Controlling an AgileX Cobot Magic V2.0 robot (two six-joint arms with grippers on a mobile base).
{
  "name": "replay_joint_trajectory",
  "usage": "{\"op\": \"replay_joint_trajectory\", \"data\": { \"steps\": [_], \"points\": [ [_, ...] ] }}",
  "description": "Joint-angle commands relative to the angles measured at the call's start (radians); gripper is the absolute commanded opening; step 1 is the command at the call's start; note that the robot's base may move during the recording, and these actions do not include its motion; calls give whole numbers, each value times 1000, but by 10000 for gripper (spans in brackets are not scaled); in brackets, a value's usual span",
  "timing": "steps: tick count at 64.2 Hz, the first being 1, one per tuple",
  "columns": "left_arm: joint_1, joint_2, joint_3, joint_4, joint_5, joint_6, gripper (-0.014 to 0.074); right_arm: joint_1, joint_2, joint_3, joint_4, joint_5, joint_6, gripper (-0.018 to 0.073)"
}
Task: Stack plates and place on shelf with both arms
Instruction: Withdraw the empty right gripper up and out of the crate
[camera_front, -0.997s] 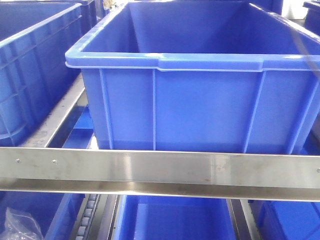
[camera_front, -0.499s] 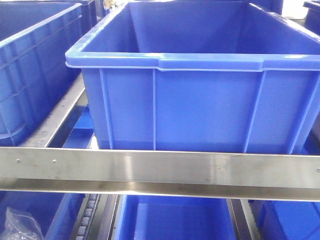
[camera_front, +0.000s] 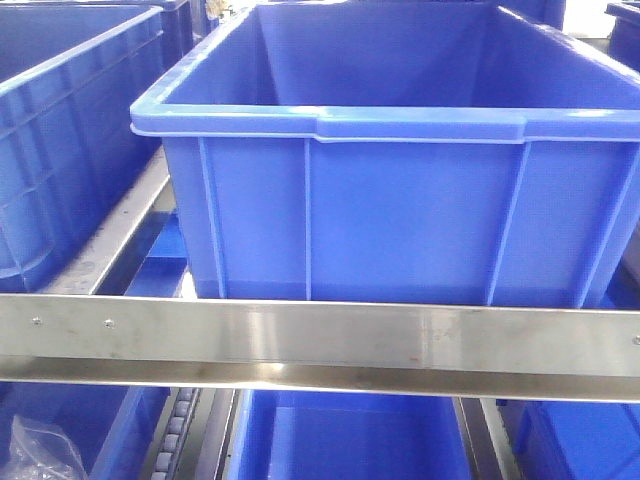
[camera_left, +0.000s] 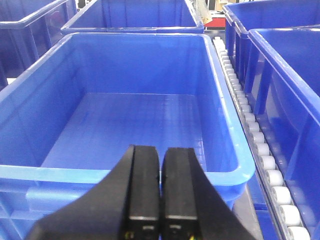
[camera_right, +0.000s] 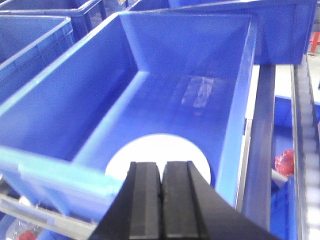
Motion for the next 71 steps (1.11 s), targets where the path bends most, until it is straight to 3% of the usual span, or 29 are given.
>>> {"op": "replay_joint_trajectory", "data": {
  "steps": [1,22,35,41,56,64,71],
  "points": [
    [2,7,-30,-6,-83,-9,85,-6,2,-13,-6,-78,-6,31],
    [2,7,-30,-6,-83,-9,85,-30,-37,52,-6,-79,-6,31],
    [2,7,-30,-6,-83,-9,85,-116,-152,277,-6,-300,-6,31],
    [2,7,-30,-6,-83,-9,85,-140,-238,367,-6,-338,-6,31],
    [2,7,-30,-6,-83,-9,85,-162,-433,509,-6,-303,-6,31],
    [2,7,-30,-6,-83,-9,85,-206,-509,512,-6,-162,-6,31],
    [2,7,-30,-6,-83,-9,85,-212,-558,512,-6,-139,-6,31]
  ]
}}
